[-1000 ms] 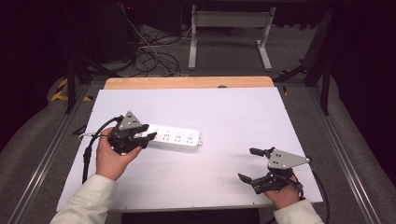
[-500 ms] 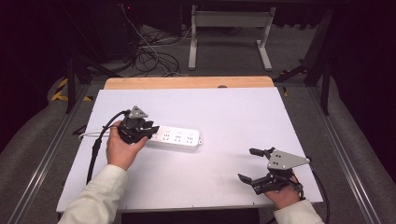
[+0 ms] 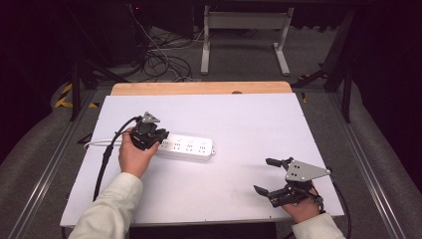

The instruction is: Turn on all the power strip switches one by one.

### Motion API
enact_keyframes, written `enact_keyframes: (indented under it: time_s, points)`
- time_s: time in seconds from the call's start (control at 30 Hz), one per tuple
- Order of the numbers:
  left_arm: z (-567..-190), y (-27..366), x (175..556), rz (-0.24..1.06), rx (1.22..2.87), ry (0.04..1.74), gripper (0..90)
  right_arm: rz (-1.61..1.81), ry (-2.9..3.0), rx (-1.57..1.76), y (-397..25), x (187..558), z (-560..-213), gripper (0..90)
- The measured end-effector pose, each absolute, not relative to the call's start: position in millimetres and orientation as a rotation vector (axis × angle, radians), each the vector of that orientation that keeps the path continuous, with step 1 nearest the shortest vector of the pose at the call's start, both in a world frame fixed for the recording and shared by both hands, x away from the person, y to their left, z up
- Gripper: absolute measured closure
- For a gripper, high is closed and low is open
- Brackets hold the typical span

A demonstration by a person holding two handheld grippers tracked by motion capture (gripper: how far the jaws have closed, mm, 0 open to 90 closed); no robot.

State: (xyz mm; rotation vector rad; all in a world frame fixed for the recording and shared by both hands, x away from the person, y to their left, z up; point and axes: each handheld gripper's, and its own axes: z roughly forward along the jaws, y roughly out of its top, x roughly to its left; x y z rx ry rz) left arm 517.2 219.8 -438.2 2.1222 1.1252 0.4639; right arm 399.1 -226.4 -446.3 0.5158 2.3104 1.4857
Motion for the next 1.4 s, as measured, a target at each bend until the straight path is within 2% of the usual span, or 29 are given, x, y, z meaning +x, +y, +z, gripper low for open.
enact_keyframes:
  time_s: [0.13,0.2,1.4]
  points:
    - [-441.9,219.9,520.2,0.468,2.127,1.141,83.1,1.485,2.311,0.515,-226.2,399.0,-446.4,8.9]
    - [-443.0,219.8,521.3,0.471,2.126,1.147,89.2,1.485,2.311,0.514,-226.3,399.0,-446.4,8.9]
    - [-456.8,209.5,524.7,0.532,2.088,1.22,90.0,1.484,2.323,0.512,-225.5,399.3,-446.9,8.9]
